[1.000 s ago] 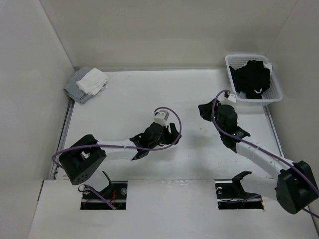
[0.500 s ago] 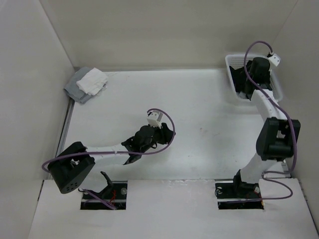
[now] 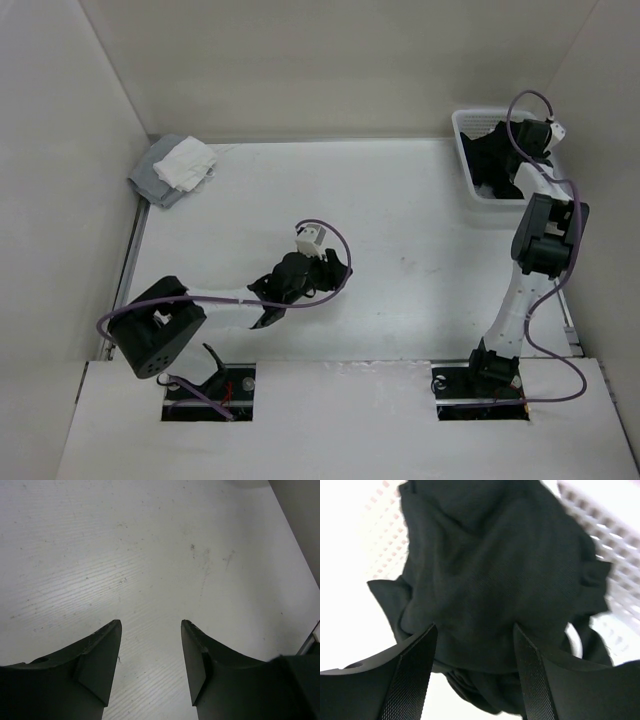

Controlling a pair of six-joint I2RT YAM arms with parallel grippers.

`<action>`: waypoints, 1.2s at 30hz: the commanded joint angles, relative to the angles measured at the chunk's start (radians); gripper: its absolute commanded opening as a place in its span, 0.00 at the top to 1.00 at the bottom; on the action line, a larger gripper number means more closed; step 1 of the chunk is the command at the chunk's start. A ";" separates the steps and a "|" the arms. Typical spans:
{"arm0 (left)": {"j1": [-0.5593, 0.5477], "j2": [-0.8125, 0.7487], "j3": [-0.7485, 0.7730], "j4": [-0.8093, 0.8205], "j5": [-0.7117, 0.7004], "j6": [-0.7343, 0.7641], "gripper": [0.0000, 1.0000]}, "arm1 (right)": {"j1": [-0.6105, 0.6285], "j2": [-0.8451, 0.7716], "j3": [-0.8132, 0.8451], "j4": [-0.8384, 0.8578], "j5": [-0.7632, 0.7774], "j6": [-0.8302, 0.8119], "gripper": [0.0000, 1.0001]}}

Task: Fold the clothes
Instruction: Grab the tank top from the pile

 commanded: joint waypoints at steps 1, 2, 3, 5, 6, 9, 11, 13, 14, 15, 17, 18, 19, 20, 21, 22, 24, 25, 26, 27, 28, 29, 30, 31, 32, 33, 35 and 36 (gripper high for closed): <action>0.006 0.014 0.018 0.085 0.048 -0.014 0.50 | 0.004 0.025 0.086 0.027 -0.049 0.005 0.33; 0.006 0.018 0.020 0.086 0.051 -0.014 0.50 | 0.003 0.034 0.096 0.028 -0.051 0.013 0.33; 0.007 0.023 0.021 0.086 0.053 -0.015 0.50 | 0.003 0.051 0.119 0.022 -0.051 0.019 0.34; 0.009 0.028 0.023 0.086 0.053 -0.015 0.50 | 0.003 0.080 0.155 0.007 -0.044 0.025 0.48; 0.011 0.029 0.024 0.086 0.053 -0.017 0.50 | 0.004 0.088 0.164 0.001 -0.044 0.028 0.55; 0.014 0.032 0.024 0.086 0.053 -0.018 0.50 | 0.007 0.073 0.137 0.010 -0.015 0.045 0.84; 0.015 0.035 0.024 0.086 0.053 -0.020 0.50 | 0.007 0.022 0.068 0.071 -0.014 0.051 0.92; 0.015 0.038 0.026 0.090 0.054 -0.020 0.50 | 0.007 -0.054 -0.014 0.142 -0.014 0.056 0.93; 0.014 0.040 0.028 0.091 0.059 -0.021 0.50 | 0.009 -0.093 -0.046 0.166 -0.009 0.059 0.93; 0.014 0.042 0.029 0.093 0.062 -0.021 0.50 | 0.012 -0.137 -0.080 0.189 -0.009 0.065 0.93; 0.014 0.045 0.029 0.096 0.070 -0.028 0.51 | 0.018 -0.229 -0.135 0.217 -0.017 0.083 0.93; 0.014 0.045 0.029 0.097 0.073 -0.029 0.51 | 0.021 -0.275 -0.159 0.228 -0.018 0.089 0.93; 0.014 0.045 0.029 0.099 0.076 -0.031 0.51 | 0.025 -0.321 -0.181 0.234 -0.021 0.093 0.92; 0.014 0.043 0.029 0.100 0.076 -0.032 0.51 | 0.033 -0.363 -0.196 0.234 -0.026 0.094 0.91; 0.014 0.042 0.029 0.100 0.077 -0.032 0.51 | 0.042 -0.407 -0.215 0.234 -0.032 0.097 0.91; 0.014 0.040 0.029 0.100 0.077 -0.032 0.51 | 0.053 -0.451 -0.235 0.239 -0.041 0.097 0.90; 0.017 0.035 0.026 0.102 0.079 -0.034 0.51 | 0.079 -0.546 -0.271 0.242 -0.049 0.097 0.90; 0.020 0.034 0.023 0.106 0.084 -0.037 0.51 | 0.087 -0.568 -0.281 0.242 -0.049 0.097 0.90; 0.026 0.032 0.017 0.114 0.088 -0.041 0.51 | 0.101 -0.610 -0.293 0.239 -0.049 0.094 0.90; 0.029 0.029 0.014 0.117 0.093 -0.044 0.51 | 0.111 -0.645 -0.304 0.236 -0.054 0.097 0.90; 0.040 0.022 0.006 0.123 0.099 -0.049 0.51 | 0.124 -0.676 -0.313 0.234 -0.061 0.097 0.91; 0.049 0.016 0.000 0.128 0.100 -0.054 0.51 | 0.133 -0.702 -0.319 0.234 -0.070 0.099 0.92; 0.063 0.003 -0.011 0.134 0.102 -0.061 0.51 | 0.162 -0.763 -0.328 0.231 -0.105 0.099 0.93; 0.082 -0.012 -0.026 0.143 0.099 -0.070 0.51 | 0.186 -0.806 -0.333 0.232 -0.130 0.094 0.93; 0.095 -0.021 -0.037 0.148 0.094 -0.077 0.51 | 0.206 -0.835 -0.333 0.234 -0.142 0.088 0.93; 0.109 -0.032 -0.046 0.152 0.091 -0.083 0.51 | 0.231 -0.863 -0.332 0.232 -0.152 0.085 0.93; 0.144 -0.055 -0.064 0.157 0.085 -0.104 0.51 | 0.280 -0.915 -0.313 0.226 -0.170 0.083 0.93; 0.177 -0.082 -0.078 0.151 0.081 -0.130 0.51 | 0.329 -0.956 -0.289 0.210 -0.191 0.085 0.93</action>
